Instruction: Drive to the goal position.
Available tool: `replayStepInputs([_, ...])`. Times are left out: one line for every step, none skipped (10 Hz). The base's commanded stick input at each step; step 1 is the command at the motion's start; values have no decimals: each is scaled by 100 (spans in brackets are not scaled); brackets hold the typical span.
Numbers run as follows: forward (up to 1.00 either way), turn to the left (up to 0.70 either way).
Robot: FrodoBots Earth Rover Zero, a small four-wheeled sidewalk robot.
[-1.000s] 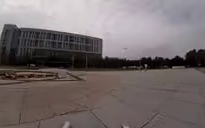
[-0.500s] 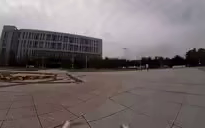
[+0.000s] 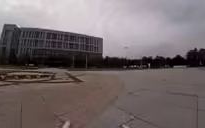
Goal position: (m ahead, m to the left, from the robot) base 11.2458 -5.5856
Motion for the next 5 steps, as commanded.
replayStepInputs([70, 0])
replayStepInputs([70, 0])
replayStepInputs([70, 0])
replayStepInputs([70, 0])
replayStepInputs([70, 0])
